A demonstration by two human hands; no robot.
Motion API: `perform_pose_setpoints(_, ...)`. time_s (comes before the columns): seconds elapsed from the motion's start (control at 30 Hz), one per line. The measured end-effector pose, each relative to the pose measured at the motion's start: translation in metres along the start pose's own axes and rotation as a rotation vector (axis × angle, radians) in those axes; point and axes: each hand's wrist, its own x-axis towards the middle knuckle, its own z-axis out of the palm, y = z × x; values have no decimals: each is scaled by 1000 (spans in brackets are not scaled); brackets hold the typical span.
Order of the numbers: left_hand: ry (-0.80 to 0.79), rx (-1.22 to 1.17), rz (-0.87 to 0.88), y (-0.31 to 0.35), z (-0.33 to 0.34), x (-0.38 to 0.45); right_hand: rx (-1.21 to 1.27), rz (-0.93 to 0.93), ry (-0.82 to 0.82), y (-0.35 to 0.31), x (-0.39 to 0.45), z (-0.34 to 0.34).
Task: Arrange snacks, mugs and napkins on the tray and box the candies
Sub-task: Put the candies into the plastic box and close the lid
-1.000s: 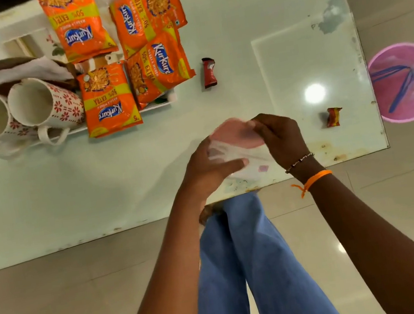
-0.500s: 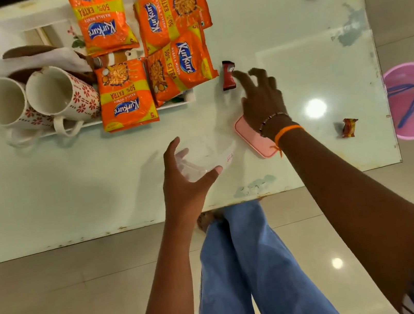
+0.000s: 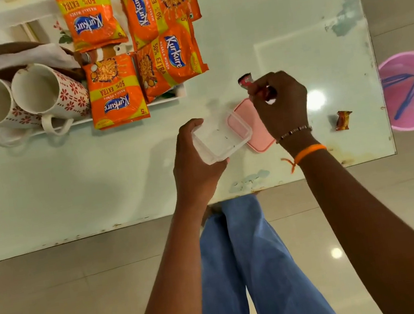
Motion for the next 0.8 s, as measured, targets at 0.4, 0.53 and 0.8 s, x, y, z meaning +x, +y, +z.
perform_pose_setpoints(0.4, -105, -6, 86, 36, 44, 8, -5, 160, 91, 43, -48, -50)
perform_pose_setpoints(0.53, -128, 11, 109, 47, 57, 8, -239, 339, 128, 93, -37, -66)
perform_pose_setpoints(0.8, -192, 95, 152, 52, 80, 15, -272, 374, -50, 127, -20, -65)
